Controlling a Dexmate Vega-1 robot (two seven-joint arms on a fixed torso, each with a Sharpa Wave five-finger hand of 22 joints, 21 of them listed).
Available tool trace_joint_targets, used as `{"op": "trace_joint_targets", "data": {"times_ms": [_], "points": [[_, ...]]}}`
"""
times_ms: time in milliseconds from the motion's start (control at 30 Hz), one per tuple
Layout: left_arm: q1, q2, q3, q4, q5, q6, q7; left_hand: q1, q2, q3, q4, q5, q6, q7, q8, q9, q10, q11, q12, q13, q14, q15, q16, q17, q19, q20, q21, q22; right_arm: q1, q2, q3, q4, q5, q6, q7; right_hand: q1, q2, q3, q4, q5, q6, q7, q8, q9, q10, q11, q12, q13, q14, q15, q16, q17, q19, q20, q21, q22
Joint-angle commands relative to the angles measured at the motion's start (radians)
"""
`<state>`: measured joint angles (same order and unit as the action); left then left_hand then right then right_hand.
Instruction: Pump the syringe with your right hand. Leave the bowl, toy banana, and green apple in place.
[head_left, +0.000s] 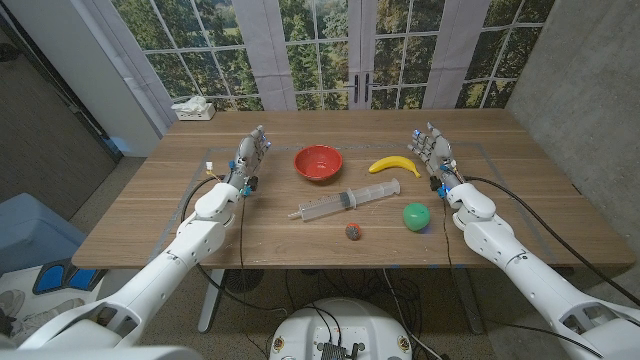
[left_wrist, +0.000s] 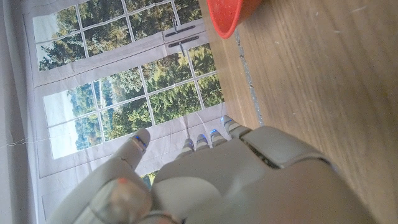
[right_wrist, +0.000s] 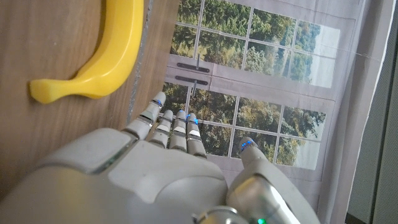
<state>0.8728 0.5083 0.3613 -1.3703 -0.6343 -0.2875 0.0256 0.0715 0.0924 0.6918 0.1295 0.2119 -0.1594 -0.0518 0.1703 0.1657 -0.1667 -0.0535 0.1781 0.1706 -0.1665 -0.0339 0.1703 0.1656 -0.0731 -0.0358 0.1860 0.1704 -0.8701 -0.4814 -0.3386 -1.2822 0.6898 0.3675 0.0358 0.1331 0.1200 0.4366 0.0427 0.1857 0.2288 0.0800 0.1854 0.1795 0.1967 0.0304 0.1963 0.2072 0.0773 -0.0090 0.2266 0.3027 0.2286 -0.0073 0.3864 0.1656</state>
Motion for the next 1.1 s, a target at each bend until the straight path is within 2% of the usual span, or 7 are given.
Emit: {"op": "trace_joint_targets", "data": {"times_ms": [33,200,300,400,567,900,1100], "points": [[0.027,0.006,-0.004,-0.078,0.043,0.027,0.112,0.003,0.086,0.007,0.000,0.004,-0.008,0.000,0.005,0.005,-0.063,-0.003,0.007,0.004,-0.088,-0.063,0.006,0.004,-0.005,-0.092,0.005,0.002,-0.052,0.024,0.043,0.018,0.020,0.098,-0.003,0.011,0.003,0.004,-0.005,0.006,0.008,0.003,0.006,0.004,0.005,0.003,0.005,0.003,0.005,0.000,0.006,0.001,0.008,0.000,0.002,0.002],[0.017,0.011,0.002,-0.071,0.067,0.026,0.118,0.004,0.087,0.006,-0.003,0.005,-0.004,-0.004,0.007,0.005,-0.055,-0.008,0.011,0.004,-0.080,-0.065,0.009,0.004,-0.001,-0.089,0.006,0.002,-0.049,0.032,0.039,0.026,0.001,0.112,-0.022,0.018,0.005,0.007,-0.012,0.005,0.011,0.006,0.008,0.004,0.009,0.007,0.007,0.003,0.007,0.003,0.005,-0.002,0.010,0.001,-0.001,0.002],[0.012,0.020,0.009,-0.075,0.083,0.037,0.123,0.006,0.077,0.001,-0.014,0.004,0.007,-0.008,0.011,0.005,-0.035,-0.008,0.018,0.004,-0.049,-0.056,0.016,0.003,0.015,-0.059,0.012,0.002,-0.049,0.035,0.038,0.027,-0.007,0.117,-0.033,0.024,0.007,0.009,-0.019,0.004,0.013,0.007,0.009,0.004,0.011,0.006,0.008,0.002,0.010,0.005,0.006,-0.004,0.012,0.002,-0.004,0.003],[0.007,0.034,0.021,-0.088,0.125,0.050,0.144,0.016,0.040,-0.013,-0.058,-0.002,0.031,-0.012,0.015,0.005,-0.009,-0.014,0.022,0.004,0.012,-0.028,0.021,0.001,0.057,-0.024,0.021,0.001,-0.051,0.034,0.036,0.022,-0.024,0.120,-0.054,0.028,0.007,0.010,-0.023,0.003,0.015,0.007,0.009,0.004,0.013,0.009,0.008,0.002,0.012,0.006,0.006,-0.005,0.014,0.003,-0.005,0.003],[-0.002,0.046,0.043,-0.104,0.211,0.048,0.187,0.032,0.009,-0.028,-0.113,-0.014,0.064,-0.021,0.021,0.006,0.031,-0.015,0.028,0.004,0.066,-0.017,0.022,0.001,0.094,-0.006,0.024,0.001,-0.061,0.034,0.038,0.012,-0.031,0.125,-0.070,0.033,0.009,0.012,-0.030,0.000,0.022,0.006,0.012,0.004,0.018,0.009,0.010,0.002,0.016,0.007,0.007,-0.007,0.020,0.006,-0.007,0.003],[-0.004,0.062,0.060,-0.141,0.308,0.050,0.231,0.045,0.003,-0.034,-0.151,-0.020,0.097,-0.036,0.023,0.006,0.061,-0.019,0.031,0.005,0.096,-0.003,0.020,0.001,0.117,0.021,0.024,0.002,-0.076,0.035,0.041,-0.002,-0.048,0.141,-0.099,0.041,0.013,0.014,-0.040,-0.003,0.029,0.005,0.013,0.004,0.024,0.009,0.012,0.002,0.025,0.008,0.011,-0.009,0.029,0.011,-0.011,0.003],[0.009,0.080,0.062,-0.173,0.359,0.061,0.257,0.050,0.003,-0.036,-0.166,-0.022,0.110,-0.026,0.023,0.007,0.076,-0.013,0.032,0.005,0.109,0.005,0.019,0.002,0.129,0.028,0.025,0.003,-0.085,0.031,0.040,-0.015,-0.055,0.135,-0.110,0.044,0.013,0.015,-0.045,-0.004,0.026,0.010,0.012,0.004,0.026,0.013,0.012,0.001,0.029,0.009,0.012,-0.010,0.033,0.013,-0.013,0.004]]}}
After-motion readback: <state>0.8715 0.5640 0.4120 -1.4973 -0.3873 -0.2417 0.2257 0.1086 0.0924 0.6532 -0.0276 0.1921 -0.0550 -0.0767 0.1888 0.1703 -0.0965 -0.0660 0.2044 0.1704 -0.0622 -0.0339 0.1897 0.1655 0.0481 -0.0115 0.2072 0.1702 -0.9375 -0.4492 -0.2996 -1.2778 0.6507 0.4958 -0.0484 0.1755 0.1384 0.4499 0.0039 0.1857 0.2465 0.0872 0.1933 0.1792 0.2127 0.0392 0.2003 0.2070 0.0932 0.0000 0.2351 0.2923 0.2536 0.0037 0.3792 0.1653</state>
